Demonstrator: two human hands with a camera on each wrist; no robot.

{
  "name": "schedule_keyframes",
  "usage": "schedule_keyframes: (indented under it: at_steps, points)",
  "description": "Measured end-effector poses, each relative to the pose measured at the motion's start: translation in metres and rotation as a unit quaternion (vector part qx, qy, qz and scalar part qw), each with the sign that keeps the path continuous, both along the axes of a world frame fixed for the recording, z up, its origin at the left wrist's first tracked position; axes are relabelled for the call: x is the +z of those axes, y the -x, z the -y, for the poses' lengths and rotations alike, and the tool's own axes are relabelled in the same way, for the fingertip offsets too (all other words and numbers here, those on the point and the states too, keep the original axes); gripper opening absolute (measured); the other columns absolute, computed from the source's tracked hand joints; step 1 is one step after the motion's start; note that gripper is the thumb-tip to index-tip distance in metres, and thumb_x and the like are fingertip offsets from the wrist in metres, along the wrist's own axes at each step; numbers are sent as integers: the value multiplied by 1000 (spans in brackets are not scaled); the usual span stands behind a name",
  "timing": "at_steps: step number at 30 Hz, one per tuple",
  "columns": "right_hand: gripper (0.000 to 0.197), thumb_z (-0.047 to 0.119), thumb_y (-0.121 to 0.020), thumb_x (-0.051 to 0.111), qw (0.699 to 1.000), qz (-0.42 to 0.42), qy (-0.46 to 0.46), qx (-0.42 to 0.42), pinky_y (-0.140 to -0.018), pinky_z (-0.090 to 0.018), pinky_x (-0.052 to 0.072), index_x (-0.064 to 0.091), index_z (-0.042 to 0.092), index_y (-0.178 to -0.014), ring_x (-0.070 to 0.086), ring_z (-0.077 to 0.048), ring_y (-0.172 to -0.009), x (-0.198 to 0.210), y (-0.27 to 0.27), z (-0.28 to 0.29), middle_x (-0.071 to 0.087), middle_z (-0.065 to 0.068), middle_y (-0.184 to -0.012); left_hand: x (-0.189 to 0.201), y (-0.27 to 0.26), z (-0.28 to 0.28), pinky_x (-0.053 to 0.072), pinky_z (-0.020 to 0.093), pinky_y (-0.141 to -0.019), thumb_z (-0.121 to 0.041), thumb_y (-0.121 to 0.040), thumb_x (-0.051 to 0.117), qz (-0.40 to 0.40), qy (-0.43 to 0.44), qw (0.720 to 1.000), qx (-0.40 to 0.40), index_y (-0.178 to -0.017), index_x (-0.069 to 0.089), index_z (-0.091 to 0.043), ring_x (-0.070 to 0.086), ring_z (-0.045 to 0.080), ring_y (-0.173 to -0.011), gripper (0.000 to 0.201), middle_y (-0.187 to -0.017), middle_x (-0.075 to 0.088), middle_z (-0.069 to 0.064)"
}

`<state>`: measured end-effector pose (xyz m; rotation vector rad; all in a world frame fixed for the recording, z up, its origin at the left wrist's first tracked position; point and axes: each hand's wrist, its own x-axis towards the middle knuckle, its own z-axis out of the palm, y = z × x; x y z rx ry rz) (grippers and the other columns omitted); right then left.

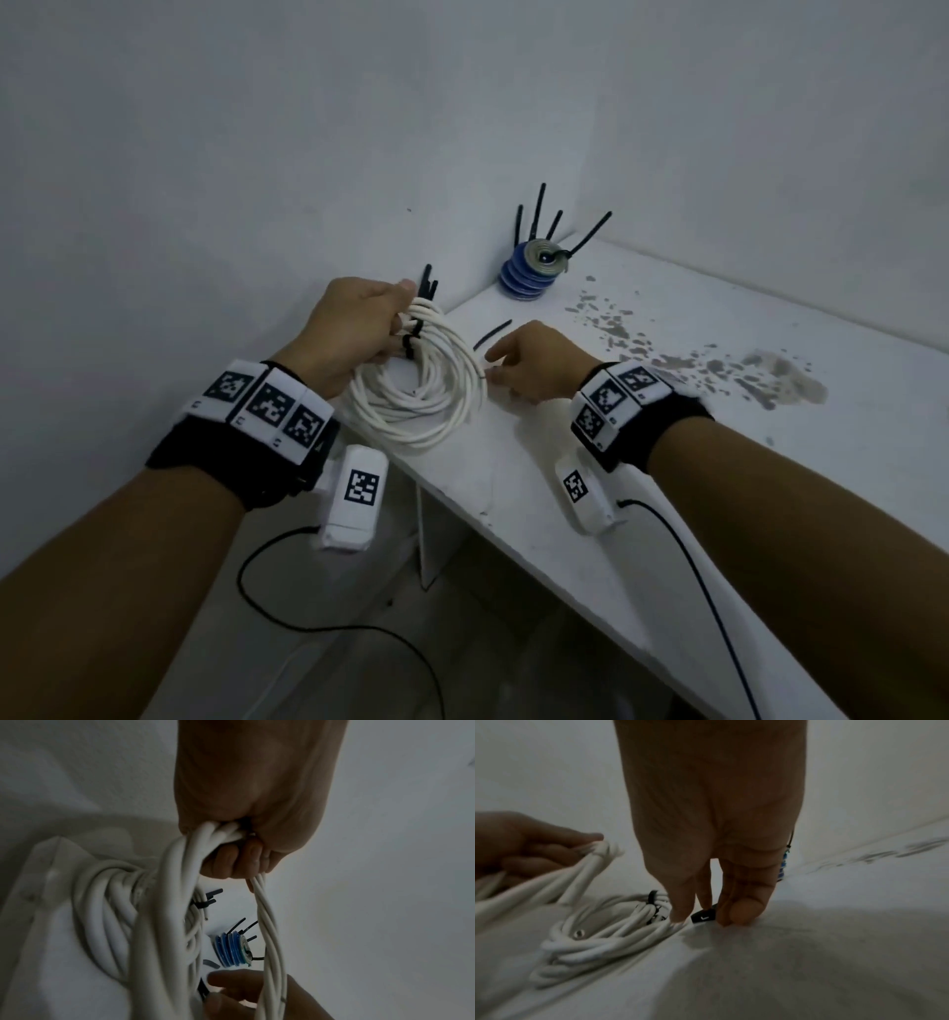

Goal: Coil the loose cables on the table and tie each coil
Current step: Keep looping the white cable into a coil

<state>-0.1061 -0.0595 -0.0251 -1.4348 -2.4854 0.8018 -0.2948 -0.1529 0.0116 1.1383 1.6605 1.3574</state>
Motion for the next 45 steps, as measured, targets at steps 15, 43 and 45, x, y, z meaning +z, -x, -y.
schedule_keyframes:
  at_steps: [15, 43, 45]
  points:
    - [33, -2, -94, 53, 953, -157, -248, 74, -75, -14, 43, 72, 13, -117, 56, -5, -77, 55, -73, 63, 66, 9, -89, 6, -70, -28, 16, 19, -42, -11, -92, 58, 184, -22, 983, -12, -63, 43, -18, 19, 12, -38, 33, -44, 30, -5]
    - [29, 3, -81, 78, 840, -469, -106, -252, -69, -30, 60, 59, 5, -103, 73, -18, -69, 59, -224, 146, 75, -7, -75, 8, -252, 8, 33, 19, -51, -21, -99, 53, -196, -102, 942, -254, -83, 73, -11, 43, 1, -46, 27, -56, 54, -11]
    - [35, 7, -83, 78, 795, -539, -30, -277, -74, -34, 61, 56, 4, -110, 74, -21, -72, 62, -226, 144, 76, -10, -78, 8, -254, 9, 32, 27, -55, -29, -99, 54, -221, -108, 930, -273, -81, 72, -9, 40, 10, -52, 32, -61, 52, 0]
